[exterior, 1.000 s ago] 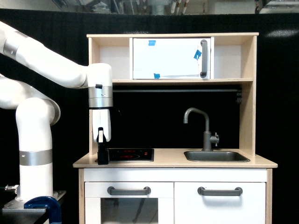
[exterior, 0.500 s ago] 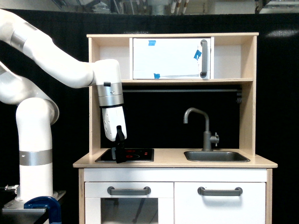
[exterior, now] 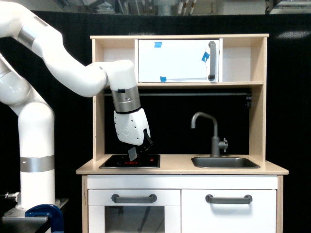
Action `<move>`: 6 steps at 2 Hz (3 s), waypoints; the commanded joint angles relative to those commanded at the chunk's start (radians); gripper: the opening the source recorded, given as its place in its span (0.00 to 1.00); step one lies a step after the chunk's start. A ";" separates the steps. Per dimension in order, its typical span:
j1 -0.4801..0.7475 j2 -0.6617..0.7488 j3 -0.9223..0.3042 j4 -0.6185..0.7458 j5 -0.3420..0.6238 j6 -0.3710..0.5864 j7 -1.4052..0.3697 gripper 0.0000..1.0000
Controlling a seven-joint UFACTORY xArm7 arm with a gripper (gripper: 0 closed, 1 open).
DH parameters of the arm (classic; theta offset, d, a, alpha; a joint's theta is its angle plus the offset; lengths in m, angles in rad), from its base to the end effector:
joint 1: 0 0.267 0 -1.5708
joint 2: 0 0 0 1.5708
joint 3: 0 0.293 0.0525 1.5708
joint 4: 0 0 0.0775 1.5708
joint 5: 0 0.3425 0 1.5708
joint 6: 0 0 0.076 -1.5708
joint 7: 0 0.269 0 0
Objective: Turn on the faucet
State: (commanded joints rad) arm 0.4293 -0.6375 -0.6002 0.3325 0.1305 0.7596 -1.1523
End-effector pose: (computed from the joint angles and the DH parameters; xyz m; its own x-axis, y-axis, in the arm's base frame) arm 0.3180 0.0390 0.1430 0.5328 0.7332 0.4226 0.8319 -0.5453 -0.1026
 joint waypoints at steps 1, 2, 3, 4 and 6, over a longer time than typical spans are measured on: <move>0.427 0.125 -0.338 0.172 0.323 0.038 -0.458 1.00; 0.766 0.142 -0.715 0.259 0.514 0.152 -0.784 1.00; 0.777 -0.036 -0.849 0.185 0.591 0.096 -0.951 1.00; 0.884 -0.147 -0.932 0.239 0.563 0.136 -0.960 1.00; 0.990 -0.290 -1.058 0.342 0.429 0.298 -0.945 1.00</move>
State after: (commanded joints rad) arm 1.4189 -0.9274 -1.6579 0.6748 0.5599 1.0575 -2.0971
